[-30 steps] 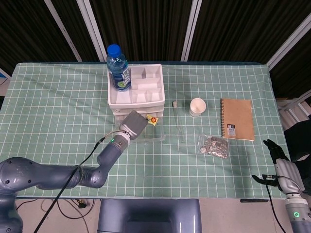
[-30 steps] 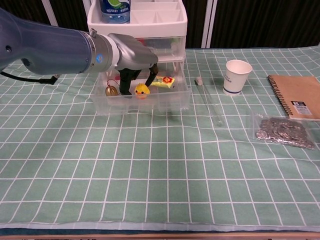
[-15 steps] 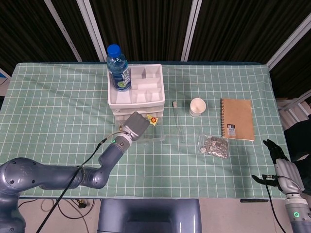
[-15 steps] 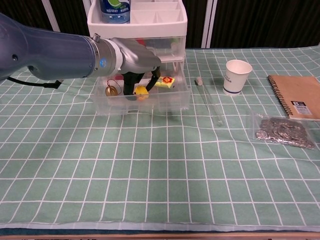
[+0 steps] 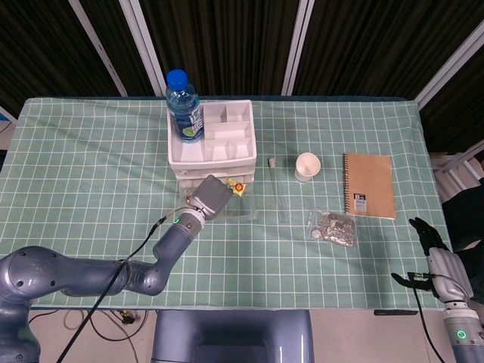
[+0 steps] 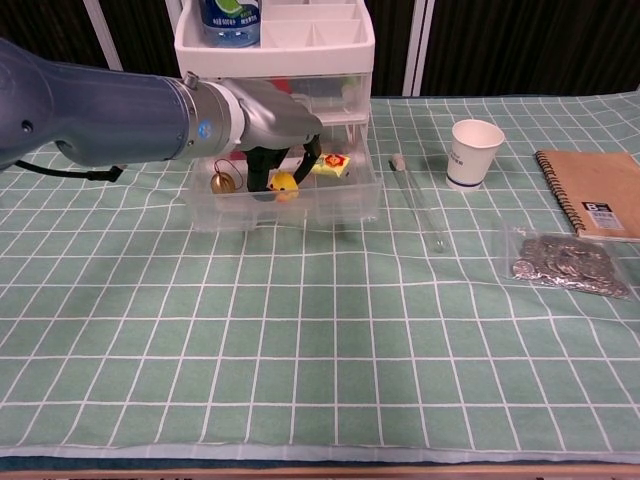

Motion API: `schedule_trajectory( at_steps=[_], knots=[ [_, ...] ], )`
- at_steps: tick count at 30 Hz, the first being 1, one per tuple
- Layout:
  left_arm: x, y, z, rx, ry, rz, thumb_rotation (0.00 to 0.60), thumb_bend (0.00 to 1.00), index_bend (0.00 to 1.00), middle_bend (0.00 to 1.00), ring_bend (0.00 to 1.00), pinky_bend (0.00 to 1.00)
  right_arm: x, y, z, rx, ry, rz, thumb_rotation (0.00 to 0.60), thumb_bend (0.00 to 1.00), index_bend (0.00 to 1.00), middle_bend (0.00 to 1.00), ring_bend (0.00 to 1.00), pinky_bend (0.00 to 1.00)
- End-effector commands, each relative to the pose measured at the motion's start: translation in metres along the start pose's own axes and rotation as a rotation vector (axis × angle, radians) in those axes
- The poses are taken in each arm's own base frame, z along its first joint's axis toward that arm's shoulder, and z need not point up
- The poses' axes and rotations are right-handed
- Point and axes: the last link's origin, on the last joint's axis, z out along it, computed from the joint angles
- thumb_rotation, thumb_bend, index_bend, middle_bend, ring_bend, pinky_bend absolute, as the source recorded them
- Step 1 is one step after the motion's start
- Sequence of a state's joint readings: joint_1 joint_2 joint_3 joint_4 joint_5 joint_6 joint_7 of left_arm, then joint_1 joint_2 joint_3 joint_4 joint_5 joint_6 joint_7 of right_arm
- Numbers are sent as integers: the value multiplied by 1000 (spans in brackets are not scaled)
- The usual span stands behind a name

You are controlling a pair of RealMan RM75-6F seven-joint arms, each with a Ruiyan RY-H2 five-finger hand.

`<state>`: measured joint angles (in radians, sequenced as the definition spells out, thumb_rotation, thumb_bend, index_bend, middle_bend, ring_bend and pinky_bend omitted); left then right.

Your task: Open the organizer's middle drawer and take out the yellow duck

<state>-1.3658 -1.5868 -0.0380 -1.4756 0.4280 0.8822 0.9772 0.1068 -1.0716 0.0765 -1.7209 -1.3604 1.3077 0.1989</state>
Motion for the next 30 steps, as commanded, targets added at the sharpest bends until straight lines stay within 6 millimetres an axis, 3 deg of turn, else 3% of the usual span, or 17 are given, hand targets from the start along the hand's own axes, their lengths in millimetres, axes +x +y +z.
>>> schedule_trajectory(
  at_steps=[1,9,17,24,30],
  knots=[
    [4,-1,-2,3,18,-15,600,372,532,1000,1000,1000,0,0,0,0,0,0,600,78,0,0,0,229],
    [41,-5,-29,-13,133,-84,600,372,534,1000,1000,1000,0,0,0,2,1,-4,600,77,0,0,0,229],
    [55,4,-65,-79,203,-138,600,373,535,1000,1000,1000,0,0,0,5,5,-11,600,77,0,0,0,229],
    [37,13,-106,-154,194,-129,600,378,539,1000,1000,1000,0,-1,-1,7,7,-17,600,78,0,0,0,229],
    [2,17,-124,-181,121,-86,600,378,539,1000,1000,1000,0,-2,-2,7,9,-13,600,77,0,0,0,229]
  ],
)
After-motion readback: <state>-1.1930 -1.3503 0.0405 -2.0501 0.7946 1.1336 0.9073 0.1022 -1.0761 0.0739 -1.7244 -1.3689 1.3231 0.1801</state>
